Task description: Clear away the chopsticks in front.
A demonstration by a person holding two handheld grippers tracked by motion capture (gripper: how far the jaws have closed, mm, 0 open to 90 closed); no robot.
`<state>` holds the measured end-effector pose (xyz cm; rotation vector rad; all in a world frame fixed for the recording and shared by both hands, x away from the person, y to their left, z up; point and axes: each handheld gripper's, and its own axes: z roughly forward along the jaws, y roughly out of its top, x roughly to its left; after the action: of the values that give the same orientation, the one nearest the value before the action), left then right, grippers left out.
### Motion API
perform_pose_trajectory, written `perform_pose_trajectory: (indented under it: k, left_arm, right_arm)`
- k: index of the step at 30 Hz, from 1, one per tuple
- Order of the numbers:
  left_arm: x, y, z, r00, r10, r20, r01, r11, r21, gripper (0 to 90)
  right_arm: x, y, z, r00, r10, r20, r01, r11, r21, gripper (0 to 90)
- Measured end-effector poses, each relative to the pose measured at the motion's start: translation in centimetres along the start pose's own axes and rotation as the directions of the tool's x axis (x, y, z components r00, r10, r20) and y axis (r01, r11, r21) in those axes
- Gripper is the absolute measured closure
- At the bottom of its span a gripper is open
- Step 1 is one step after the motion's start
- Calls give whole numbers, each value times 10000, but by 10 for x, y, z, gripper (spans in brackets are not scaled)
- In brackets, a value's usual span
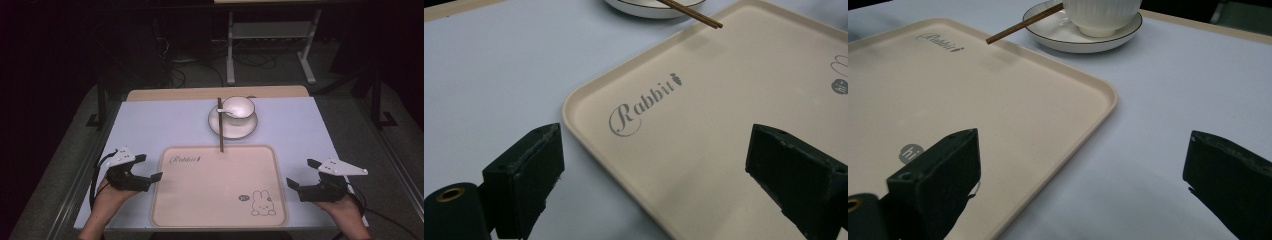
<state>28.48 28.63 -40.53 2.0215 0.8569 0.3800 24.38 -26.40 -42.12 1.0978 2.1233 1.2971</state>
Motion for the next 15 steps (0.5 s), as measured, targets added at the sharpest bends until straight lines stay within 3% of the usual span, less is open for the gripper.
perform_pose_trajectory:
  k: [15]
  left_arm:
    - [-4, 38, 37, 9979, 451, 458, -452, 9990, 29, 79]
  right_arm:
    - [0, -1, -2, 10000, 17, 2, -17, 10000, -48, 14]
